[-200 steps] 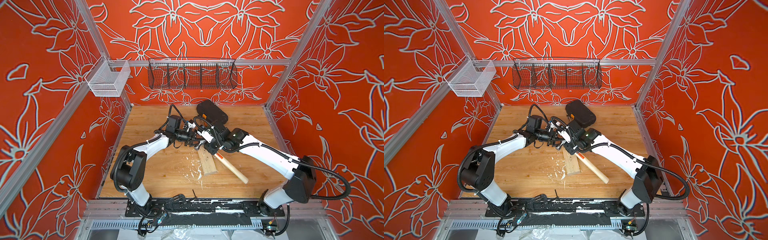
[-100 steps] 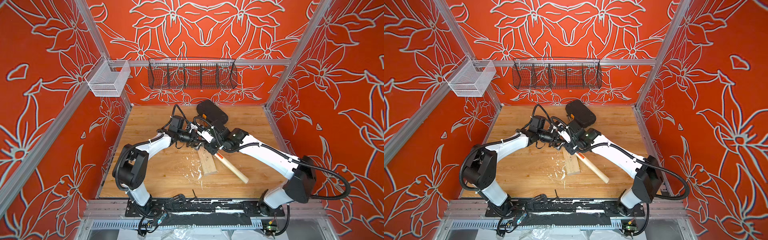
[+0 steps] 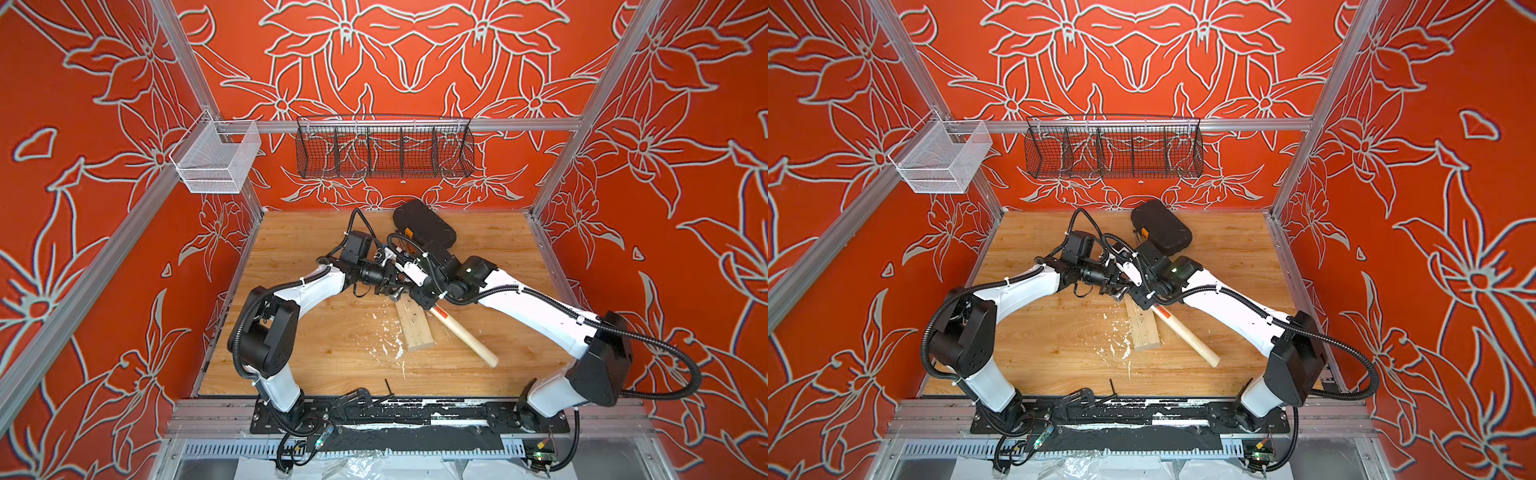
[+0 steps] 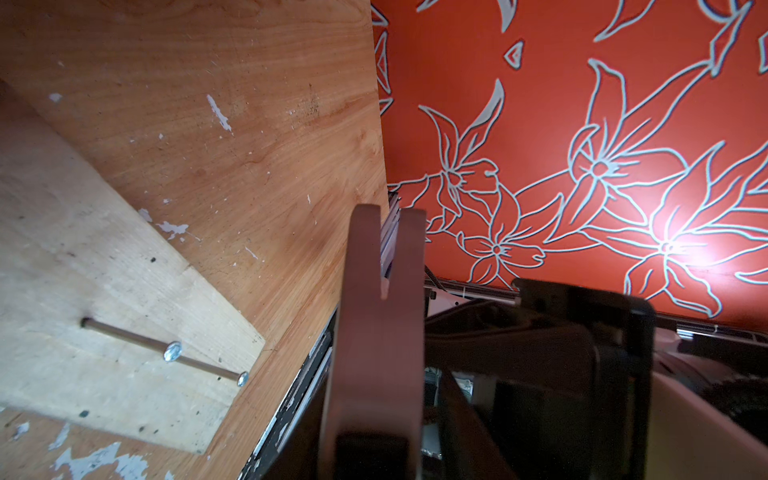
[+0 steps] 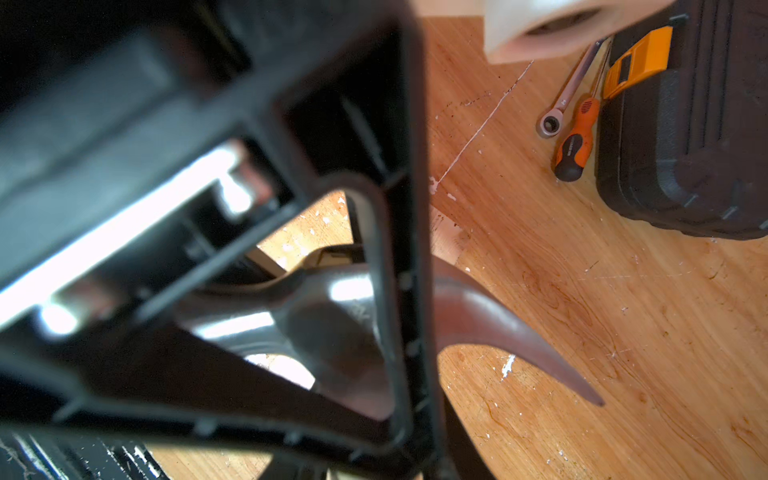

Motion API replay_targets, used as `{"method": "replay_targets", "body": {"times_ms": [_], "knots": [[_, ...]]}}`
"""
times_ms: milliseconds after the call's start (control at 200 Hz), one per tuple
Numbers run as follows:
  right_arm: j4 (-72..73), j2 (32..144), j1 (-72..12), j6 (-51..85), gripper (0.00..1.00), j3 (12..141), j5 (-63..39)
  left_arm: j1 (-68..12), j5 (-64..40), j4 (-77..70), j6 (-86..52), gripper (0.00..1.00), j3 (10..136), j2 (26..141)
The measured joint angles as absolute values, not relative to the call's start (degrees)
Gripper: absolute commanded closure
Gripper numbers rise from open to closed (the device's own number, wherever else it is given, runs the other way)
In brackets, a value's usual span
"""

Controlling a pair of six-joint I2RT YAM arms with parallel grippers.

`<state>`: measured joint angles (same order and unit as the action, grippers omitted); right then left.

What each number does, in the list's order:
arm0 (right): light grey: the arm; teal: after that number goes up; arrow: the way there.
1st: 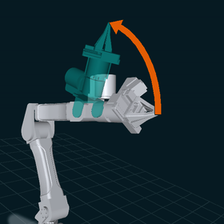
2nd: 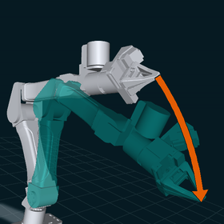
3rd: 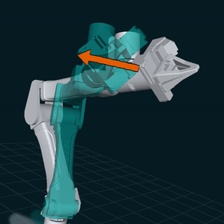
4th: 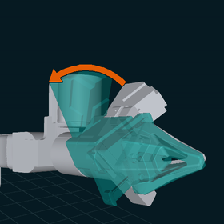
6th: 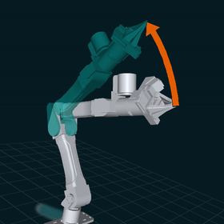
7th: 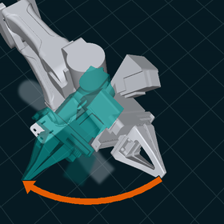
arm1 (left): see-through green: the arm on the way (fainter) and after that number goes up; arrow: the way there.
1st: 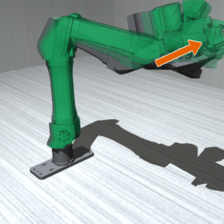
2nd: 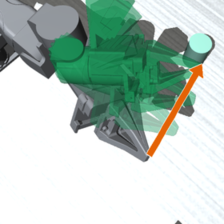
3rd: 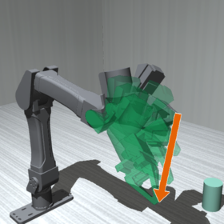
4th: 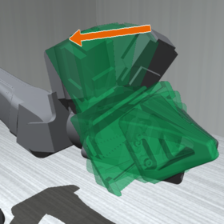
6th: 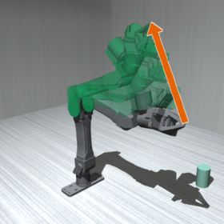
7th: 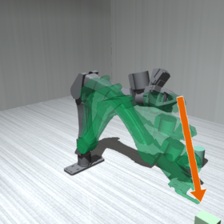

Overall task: Use a claw hammer to pull out a nail
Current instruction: Pick up the hammer at the center of the board.

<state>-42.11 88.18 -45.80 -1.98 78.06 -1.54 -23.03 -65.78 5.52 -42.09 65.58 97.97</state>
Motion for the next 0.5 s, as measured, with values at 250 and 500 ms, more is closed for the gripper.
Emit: {"method": "replay_targets", "body": {"times_ms": [250,500], "knots": [[-42.09,88.16,-45.80,-2.15,1.00,78.06,-1.54,-23.16,-65.80,5.61,-41.08,0.81,65.58,98.32],[-42.00,87.88,-45.80,-2.13,1.00,78.04,-0.64,-23.22,-65.80,4.05,-41.85,1.00,65.56,98.32]]}}
